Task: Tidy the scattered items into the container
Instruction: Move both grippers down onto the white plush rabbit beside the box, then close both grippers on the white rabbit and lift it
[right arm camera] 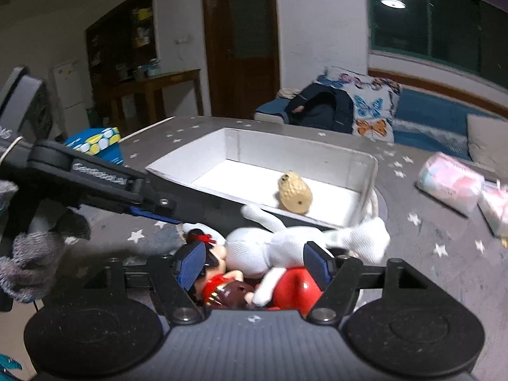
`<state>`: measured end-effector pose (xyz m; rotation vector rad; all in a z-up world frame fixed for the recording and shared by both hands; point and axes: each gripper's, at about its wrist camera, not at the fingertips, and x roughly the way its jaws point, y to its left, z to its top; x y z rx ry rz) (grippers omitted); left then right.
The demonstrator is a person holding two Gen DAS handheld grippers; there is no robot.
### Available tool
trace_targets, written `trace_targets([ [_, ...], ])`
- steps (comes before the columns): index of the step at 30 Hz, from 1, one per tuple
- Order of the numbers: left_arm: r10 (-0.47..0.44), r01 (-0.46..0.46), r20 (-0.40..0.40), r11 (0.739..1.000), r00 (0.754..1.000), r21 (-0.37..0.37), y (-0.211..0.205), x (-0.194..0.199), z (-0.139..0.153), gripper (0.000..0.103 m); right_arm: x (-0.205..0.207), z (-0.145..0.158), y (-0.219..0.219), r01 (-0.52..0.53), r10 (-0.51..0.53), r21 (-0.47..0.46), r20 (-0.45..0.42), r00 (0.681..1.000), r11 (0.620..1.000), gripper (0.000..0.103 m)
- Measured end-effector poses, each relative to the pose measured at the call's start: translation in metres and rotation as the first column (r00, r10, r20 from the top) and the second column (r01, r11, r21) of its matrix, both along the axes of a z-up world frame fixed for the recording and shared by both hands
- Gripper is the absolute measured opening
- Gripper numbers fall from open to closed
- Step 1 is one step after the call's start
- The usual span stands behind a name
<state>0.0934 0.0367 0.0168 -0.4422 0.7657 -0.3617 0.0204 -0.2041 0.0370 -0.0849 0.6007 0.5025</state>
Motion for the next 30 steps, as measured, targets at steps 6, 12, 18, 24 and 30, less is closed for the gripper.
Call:
trace_targets([
  [6, -0.045, 0.045, -0.003, 0.999, 0.999, -0.001, -0.014, 0.01, -0.001, 0.037, 0.006, -0.006, -0.016, 0.072, -0.072, 0.024, -0.031, 0.997, 0.997, 0.069],
  [12, -0.075, 0.075, -0.016, 0.997, 0.997, -0.017, -0.028, 0.025, -0.005, 0.037, 0.021, -0.013, -0.03, 0.118, -0.114, 0.059, -0.068, 0.991, 0.991, 0.067],
  [18, -0.091, 0.09, -0.042, 0.996, 0.995, -0.017, -0.03, 0.036, -0.012, 0.037, 0.033, -0.019, -0.029, 0.115, -0.108, 0.076, -0.093, 0.99, 0.99, 0.063],
  [24, -0.093, 0.09, -0.05, 0.994, 0.994, -0.068, -0.026, 0.04, -0.013, 0.037, 0.039, -0.019, -0.025, 0.116, -0.106, 0.107, -0.098, 0.99, 0.987, 0.058],
  [30, -0.108, 0.102, -0.054, 0.989, 0.993, -0.105, -0.03, 0.048, -0.012, 0.036, 0.043, -0.019, -0.025, 0.119, -0.107, 0.121, -0.1, 0.989, 0.986, 0.053],
])
